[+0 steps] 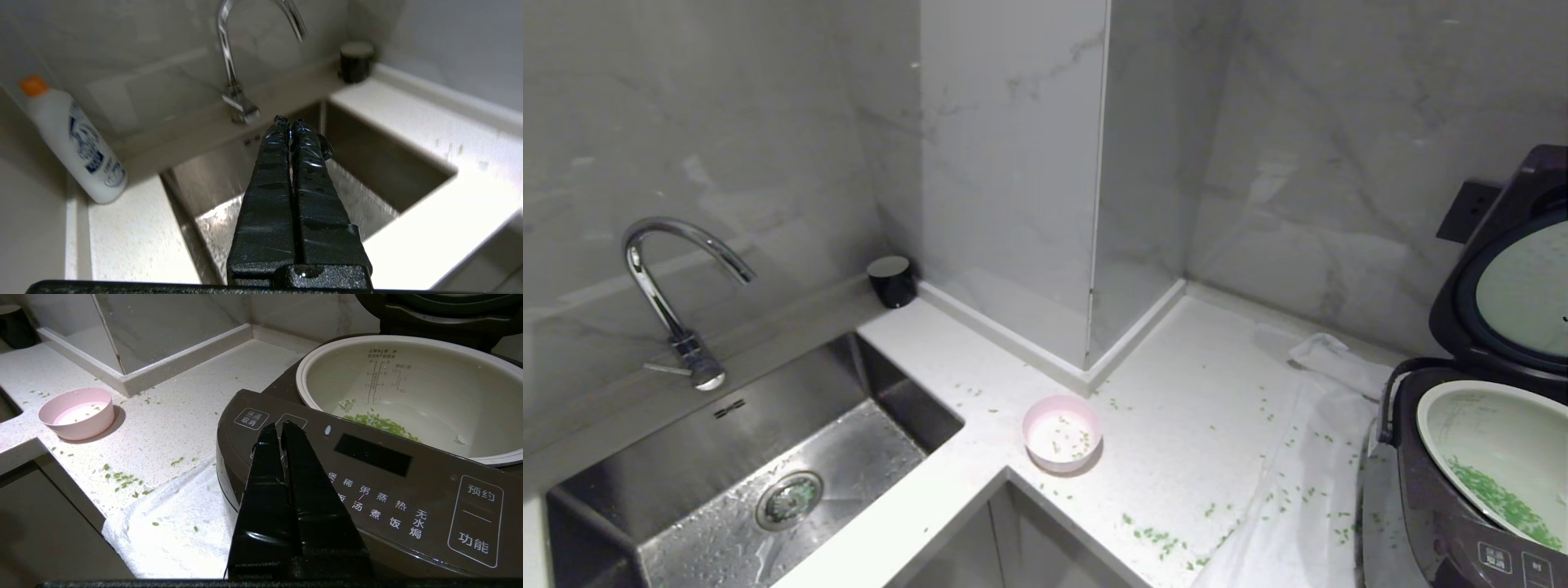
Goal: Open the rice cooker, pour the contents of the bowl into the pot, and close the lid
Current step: Pick up the bowl on the table
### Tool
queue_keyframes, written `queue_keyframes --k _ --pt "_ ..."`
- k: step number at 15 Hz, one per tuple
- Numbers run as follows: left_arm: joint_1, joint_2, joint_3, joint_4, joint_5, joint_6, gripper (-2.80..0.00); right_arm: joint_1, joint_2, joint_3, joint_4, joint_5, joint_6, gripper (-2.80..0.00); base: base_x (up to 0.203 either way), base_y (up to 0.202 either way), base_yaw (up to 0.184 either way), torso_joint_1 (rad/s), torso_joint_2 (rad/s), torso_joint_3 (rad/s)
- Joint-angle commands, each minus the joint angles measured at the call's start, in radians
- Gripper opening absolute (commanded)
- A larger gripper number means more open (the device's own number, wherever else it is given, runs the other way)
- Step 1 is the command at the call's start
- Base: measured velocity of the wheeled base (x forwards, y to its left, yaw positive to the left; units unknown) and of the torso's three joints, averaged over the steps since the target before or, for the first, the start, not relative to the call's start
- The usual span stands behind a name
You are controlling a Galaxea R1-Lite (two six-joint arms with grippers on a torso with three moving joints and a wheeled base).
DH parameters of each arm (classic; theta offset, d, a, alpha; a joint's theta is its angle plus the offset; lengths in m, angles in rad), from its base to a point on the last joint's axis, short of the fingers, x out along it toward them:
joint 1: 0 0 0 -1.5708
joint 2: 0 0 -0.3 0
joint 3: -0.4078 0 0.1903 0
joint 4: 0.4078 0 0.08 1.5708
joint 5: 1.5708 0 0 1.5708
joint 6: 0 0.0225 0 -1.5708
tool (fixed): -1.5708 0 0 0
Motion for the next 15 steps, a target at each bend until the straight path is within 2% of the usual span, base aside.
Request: queue_keyframes --k 1,2,3,4,5,7,9,15 --pt "-0.001 -0.181 0.171 0.003 -0.049 0.018 -2.80 0.000 0.000 0.002 0.000 0.000 0.000 -2.80 0.000 0.000 0.000 0.000 0.00 0.000" --pt "-0.003 -0.198 0.227 0.006 -0.088 0.017 -2.80 0.000 0.000 0.002 0.000 0.000 0.000 -2.80 0.000 0.000 0.000 0.000 0.00 0.000" --pt "-0.004 -0.203 0.247 0.014 -0.133 -0.024 -2.80 0.000 0.000 0.002 0.000 0.000 0.000 -2.80 0.000 0.000 0.000 0.000 0.00 0.000" --pt "-0.004 -0.205 0.247 0.019 -0.193 -0.053 -2.80 0.000 0.000 0.002 0.000 0.000 0.001 -2.80 0.000 0.000 0.000 0.000 0.00 0.000" --pt "-0.004 -0.205 0.249 0.022 -0.218 -0.063 -2.80 0.000 0.000 0.002 0.000 0.000 0.000 -2.80 0.000 0.000 0.000 0.000 0.00 0.000" --pt "-0.005 -0.205 0.250 0.023 -0.224 -0.087 -2.80 0.000 0.000 0.002 0.000 0.000 0.000 -2.80 0.000 0.000 0.000 0.000 0.00 0.000" --pt "-0.004 -0.204 0.279 0.039 -0.281 -0.103 -2.80 0.000 0.000 0.002 0.000 0.000 0.000 -2.80 -0.093 0.000 0.002 0.005 0.01 0.002" --pt "-0.004 -0.205 0.276 0.041 -0.279 -0.103 -2.80 0.000 0.000 0.002 0.000 0.000 0.000 -2.80 -0.190 0.000 -0.002 -0.001 0.00 0.002"
